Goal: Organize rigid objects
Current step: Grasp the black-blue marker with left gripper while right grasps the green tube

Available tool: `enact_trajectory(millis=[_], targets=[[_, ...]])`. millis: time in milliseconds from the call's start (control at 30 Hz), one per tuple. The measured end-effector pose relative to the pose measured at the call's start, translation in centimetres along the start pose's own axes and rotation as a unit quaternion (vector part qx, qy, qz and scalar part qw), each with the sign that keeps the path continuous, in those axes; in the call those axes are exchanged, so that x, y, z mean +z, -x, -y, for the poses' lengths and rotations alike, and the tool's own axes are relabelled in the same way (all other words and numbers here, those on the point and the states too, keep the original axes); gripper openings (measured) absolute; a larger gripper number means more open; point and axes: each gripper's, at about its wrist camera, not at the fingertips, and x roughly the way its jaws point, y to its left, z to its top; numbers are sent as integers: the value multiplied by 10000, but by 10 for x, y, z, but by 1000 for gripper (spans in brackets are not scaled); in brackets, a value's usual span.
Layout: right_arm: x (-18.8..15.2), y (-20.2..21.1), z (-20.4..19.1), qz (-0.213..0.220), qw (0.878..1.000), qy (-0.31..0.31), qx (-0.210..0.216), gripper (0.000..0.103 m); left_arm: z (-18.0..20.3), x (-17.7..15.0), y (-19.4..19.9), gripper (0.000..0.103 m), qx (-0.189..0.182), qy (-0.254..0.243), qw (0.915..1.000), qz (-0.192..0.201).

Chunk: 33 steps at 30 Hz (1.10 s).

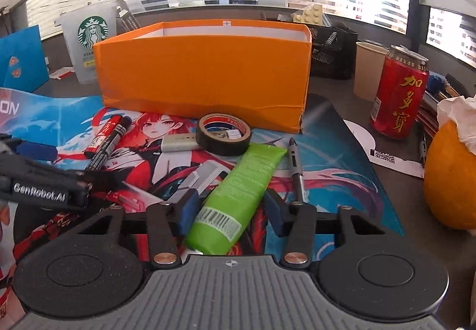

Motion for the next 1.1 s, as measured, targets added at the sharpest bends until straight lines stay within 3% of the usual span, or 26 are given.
enact_trajectory(millis=[100, 433, 533, 800, 900, 1100], targets=[[2, -3, -1, -7, 9999, 111, -63, 43, 5, -3, 4, 99, -134, -118, 9998, 50], [1, -3, 2, 30, 9999, 101, -48, 45, 24, -7, 16, 46, -458, -452, 9974, 316], [1, -5, 3, 56, 9999, 76, -100, 56, 25, -2, 11, 38, -503, -462, 9970, 357], [7, -11, 5, 8, 10000, 72, -53, 55, 19, 5, 4, 11, -376, -333, 9978, 426], [8, -11, 4, 15, 9999, 89, -54, 45, 19, 8, 2, 11, -357, -341, 9980, 405], [4, -6, 0, 43, 9996, 242, -106, 38, 15, 7, 8, 11, -401, -430, 9979, 290]])
